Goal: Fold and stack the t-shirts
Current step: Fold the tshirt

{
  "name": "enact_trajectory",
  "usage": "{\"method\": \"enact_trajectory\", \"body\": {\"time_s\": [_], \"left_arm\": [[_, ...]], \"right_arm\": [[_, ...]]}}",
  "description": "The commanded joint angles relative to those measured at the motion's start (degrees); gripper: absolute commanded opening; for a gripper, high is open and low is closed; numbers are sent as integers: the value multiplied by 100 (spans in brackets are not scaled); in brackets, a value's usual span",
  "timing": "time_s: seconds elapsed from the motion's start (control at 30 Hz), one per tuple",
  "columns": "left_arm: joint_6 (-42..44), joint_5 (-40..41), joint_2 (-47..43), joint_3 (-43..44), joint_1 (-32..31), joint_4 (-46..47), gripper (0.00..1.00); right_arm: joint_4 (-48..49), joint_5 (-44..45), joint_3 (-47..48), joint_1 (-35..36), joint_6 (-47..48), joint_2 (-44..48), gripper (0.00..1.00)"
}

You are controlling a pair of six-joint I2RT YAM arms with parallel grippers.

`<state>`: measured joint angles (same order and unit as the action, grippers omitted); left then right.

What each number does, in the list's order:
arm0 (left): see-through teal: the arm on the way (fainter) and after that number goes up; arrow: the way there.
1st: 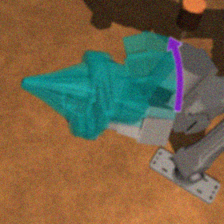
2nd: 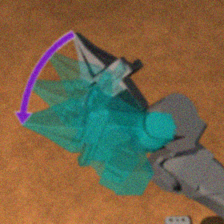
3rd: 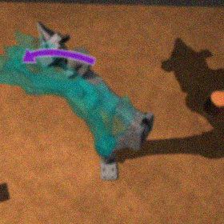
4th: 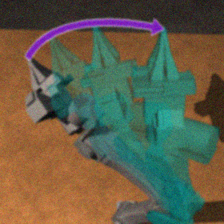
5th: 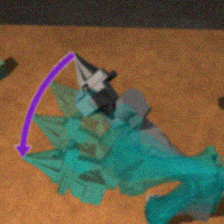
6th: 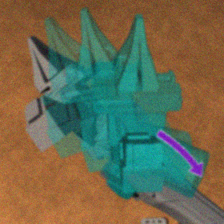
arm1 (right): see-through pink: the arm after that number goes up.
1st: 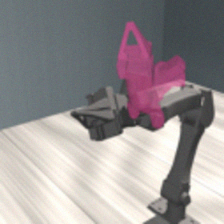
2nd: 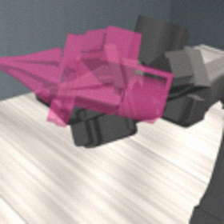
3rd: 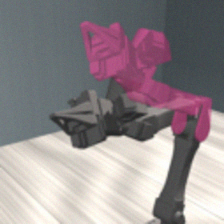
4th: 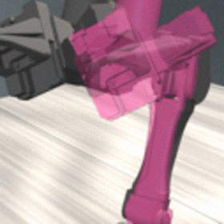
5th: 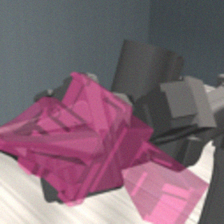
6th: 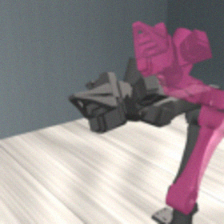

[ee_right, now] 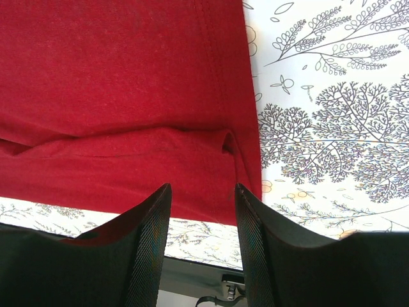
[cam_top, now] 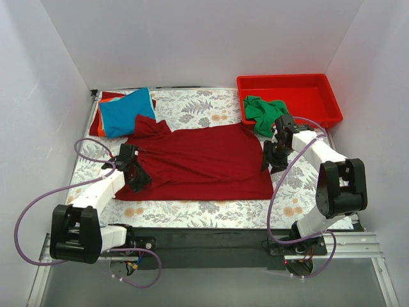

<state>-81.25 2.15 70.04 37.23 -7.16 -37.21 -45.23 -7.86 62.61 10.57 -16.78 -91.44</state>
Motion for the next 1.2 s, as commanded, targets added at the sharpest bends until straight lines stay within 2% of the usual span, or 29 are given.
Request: {"method": "enact_trajectory", "body": {"time_s": [0.0, 0.4, 0.43, 0.47, 0.5, 0.57, 0.93, 1.17], "left_arm": [[-5, 13, 1, 21, -75, 109, 29], [-13, -4, 238, 21, -137, 135, 28], [-13, -22, 238, 3, -145, 179, 26], [4, -83, 221, -14, -146, 205, 20], [4, -101, 186, -32, -163, 232, 8], [13, -171, 142, -76, -172, 328, 0], [66, -426, 247, 407, -181, 355, 0], [241, -690, 835, 855, -172, 627, 0]], "right_arm": [[-126, -14, 111, -20, 8, 161, 51], [-126, -23, 59, -28, 25, 197, 51], [-117, -23, 58, -28, 34, 205, 51], [-117, -14, 50, -28, 34, 205, 51], [-126, -14, 58, -28, 34, 205, 51], [-126, -23, 67, -28, 34, 205, 51], [-152, -32, 129, -37, 43, 188, 51], [-188, -32, 138, -37, 52, 205, 51]]}}
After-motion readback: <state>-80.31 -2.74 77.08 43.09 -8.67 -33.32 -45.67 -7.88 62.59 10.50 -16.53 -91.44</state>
